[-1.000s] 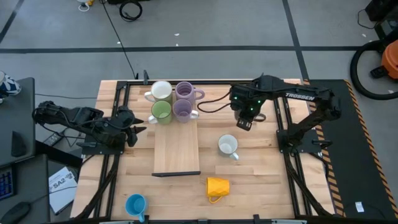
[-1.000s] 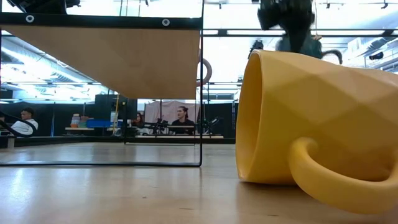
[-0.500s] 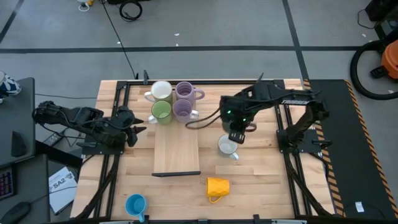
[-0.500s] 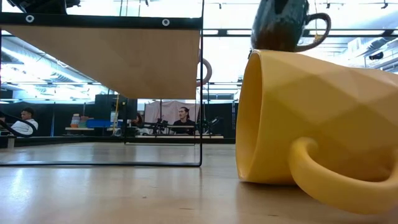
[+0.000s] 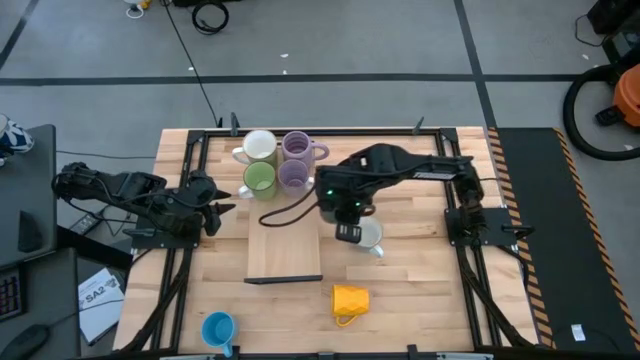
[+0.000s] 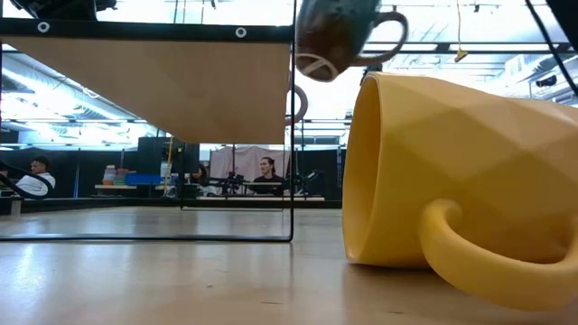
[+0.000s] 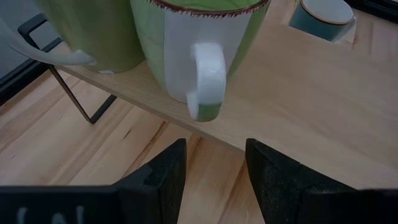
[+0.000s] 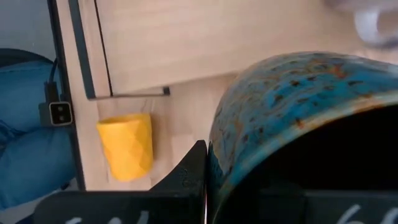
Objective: Place coffee mugs
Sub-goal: Put the blue patterned mug on the shelf
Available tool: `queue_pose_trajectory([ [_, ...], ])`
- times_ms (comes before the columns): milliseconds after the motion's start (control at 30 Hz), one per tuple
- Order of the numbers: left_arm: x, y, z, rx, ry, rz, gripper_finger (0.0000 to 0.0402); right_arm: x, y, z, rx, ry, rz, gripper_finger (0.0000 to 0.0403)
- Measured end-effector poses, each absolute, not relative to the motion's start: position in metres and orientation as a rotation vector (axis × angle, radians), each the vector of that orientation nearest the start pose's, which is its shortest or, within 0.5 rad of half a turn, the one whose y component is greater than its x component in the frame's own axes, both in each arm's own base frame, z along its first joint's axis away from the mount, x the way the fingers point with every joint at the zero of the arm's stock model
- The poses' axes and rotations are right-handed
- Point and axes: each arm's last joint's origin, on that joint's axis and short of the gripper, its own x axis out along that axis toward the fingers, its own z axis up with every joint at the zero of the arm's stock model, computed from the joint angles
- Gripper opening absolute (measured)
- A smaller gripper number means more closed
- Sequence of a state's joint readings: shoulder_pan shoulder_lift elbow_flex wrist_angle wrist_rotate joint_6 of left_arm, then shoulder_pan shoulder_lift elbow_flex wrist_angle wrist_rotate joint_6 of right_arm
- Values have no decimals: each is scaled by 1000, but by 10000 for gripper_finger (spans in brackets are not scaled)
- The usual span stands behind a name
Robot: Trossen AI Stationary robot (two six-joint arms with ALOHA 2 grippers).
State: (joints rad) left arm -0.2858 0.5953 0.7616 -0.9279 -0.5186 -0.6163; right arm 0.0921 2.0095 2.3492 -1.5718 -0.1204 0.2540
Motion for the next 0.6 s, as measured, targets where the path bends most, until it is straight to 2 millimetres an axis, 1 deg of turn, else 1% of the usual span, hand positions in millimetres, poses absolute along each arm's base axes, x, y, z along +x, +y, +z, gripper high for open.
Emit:
queue_pose_trajectory([
  [133, 100, -14, 287, -289, 602, 424, 172, 385, 39, 379, 209, 1246, 52, 44],
  [267, 100, -15, 287, -288, 603, 424, 172, 394, 39, 371, 184, 1246, 35, 44],
  [533, 100, -15, 287, -288, 603, 423, 172, 402, 40, 370, 166, 1194, 56, 44],
  [600, 100, -15, 287, -288, 603, 424, 172, 405, 40, 371, 165, 1157, 62, 44],
])
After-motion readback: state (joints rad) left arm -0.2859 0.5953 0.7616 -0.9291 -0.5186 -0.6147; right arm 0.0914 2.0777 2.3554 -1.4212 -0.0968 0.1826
